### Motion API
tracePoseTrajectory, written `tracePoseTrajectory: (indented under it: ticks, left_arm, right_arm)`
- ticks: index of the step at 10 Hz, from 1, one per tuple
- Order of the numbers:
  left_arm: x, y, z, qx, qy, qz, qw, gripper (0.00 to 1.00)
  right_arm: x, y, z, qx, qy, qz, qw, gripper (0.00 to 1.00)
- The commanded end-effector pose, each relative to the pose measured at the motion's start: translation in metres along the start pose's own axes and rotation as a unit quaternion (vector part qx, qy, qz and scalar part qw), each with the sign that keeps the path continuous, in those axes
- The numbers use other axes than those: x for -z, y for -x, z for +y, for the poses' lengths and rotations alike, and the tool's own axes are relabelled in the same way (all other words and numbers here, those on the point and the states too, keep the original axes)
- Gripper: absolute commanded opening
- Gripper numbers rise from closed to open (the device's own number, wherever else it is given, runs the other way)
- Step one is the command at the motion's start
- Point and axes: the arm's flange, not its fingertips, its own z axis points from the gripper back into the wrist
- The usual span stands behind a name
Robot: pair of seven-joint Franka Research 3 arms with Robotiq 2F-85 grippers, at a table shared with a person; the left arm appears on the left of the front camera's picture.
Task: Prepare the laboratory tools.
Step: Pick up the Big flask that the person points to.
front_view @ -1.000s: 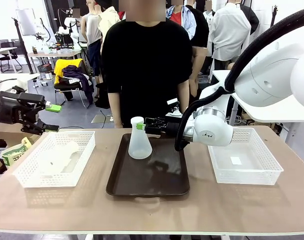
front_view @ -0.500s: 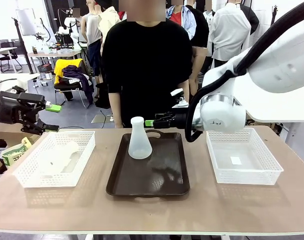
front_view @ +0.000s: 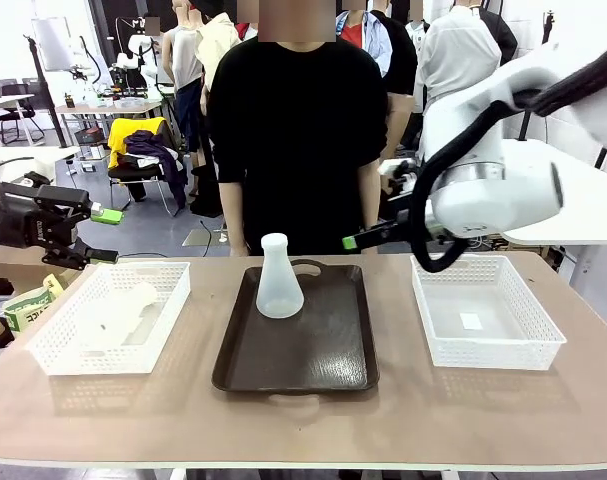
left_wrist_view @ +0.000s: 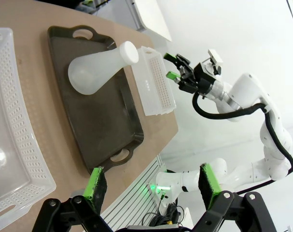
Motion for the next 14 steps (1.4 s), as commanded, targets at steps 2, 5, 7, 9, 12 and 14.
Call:
tracePoseTrajectory:
  ticks: [2, 5, 7, 9, 12, 14]
  left_arm:
    - [0.000, -0.001, -0.001, -0.001, 0.009, -0.005, 1.000, 1.00]
    - [0.000, -0.001, -0.001, -0.001, 0.009, -0.005, 1.000, 1.00]
    - [0.000, -0.001, -0.001, -0.001, 0.009, -0.005, 1.000, 1.00]
    - [0.000, -0.001, -0.001, -0.001, 0.009, -0.005, 1.000, 1.00]
    - [0.000, -0.001, -0.001, -0.001, 0.009, -0.005, 1.000, 1.00]
    - [0.000, 0.000, 0.000, 0.000, 0.000, 0.000, 1.000, 1.00]
  right_arm:
    - [-0.068, 0.020, 0.017, 0.052, 0.072, -0.038, 0.995, 1.00]
    - [-0.094, 0.041, 0.016, 0.067, 0.099, -0.104, 0.987, 1.00]
    - [-0.105, 0.017, 0.013, 0.076, 0.095, -0.073, 0.990, 1.00]
    - [-0.105, 0.017, 0.013, 0.076, 0.095, -0.073, 0.990, 1.00]
    - [-0.105, 0.017, 0.013, 0.076, 0.095, -0.073, 0.990, 1.00]
    - [-0.105, 0.017, 0.013, 0.076, 0.095, -0.073, 0.990, 1.00]
